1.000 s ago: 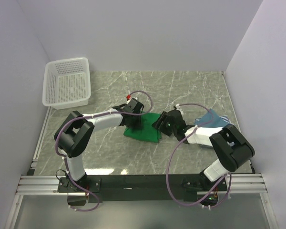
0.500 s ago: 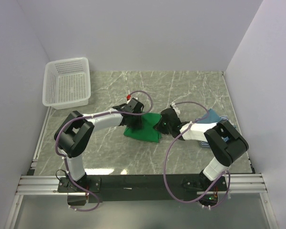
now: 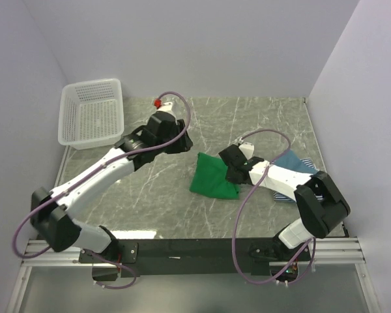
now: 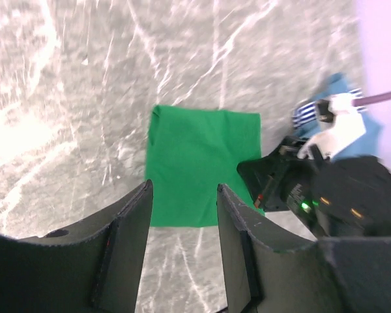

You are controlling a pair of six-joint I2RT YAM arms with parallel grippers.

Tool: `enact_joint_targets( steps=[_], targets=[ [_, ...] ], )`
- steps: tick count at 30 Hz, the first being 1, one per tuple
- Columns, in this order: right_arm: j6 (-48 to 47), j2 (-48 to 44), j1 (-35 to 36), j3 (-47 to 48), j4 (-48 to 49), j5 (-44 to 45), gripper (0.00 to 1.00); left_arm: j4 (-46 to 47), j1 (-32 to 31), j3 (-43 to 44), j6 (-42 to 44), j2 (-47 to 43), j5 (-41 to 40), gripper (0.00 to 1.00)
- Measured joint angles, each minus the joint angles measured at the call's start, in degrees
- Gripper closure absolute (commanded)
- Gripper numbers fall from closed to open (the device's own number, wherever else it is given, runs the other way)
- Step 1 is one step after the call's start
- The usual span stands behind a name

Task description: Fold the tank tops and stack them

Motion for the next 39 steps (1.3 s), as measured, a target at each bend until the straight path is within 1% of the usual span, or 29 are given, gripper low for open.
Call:
enact_joint_targets(
  steps=[3, 8, 12, 19, 27, 32, 39],
  targets=[
    [-2.2, -0.6, 0.0, 3.3, -7.4, 4.4, 1.00, 0.0, 0.1, -0.6, 0.1, -4.0, 0.0, 0.50],
    [-4.8, -0.6, 0.0, 8.3, -16.9, 11.7, 1.00, -0.4, 0.3, -3.4, 0.8, -5.6, 0.5, 0.50],
    [-6.3, -0.6, -0.1, 10.6, -22.3, 16.1, 1.00, -1.4, 0.3, -5.6, 1.4, -5.6, 1.1, 0.50],
    [-8.3, -0.4, -0.4, 14.2, -30.2, 22.6, 1.00, -1.6, 0.5, -6.3, 2.6, -5.6, 2.5, 0.50],
    [-8.9, -0.1, -1.9, 18.5, -36.8, 27.4, 1.00, -1.6, 1.4, -6.3, 3.9, -5.6, 4.0, 0.50],
    [-10.0, -0.4, -2.9, 20.1, -39.4, 28.7, 1.00, -1.6, 1.7, -6.3, 4.2, -5.6, 4.9, 0.50],
    [-12.3, -5.0, -6.8, 21.4, -40.9, 29.7, 1.00, -1.6, 1.7, -6.3, 4.5, -5.6, 5.7, 0.50]
  ],
)
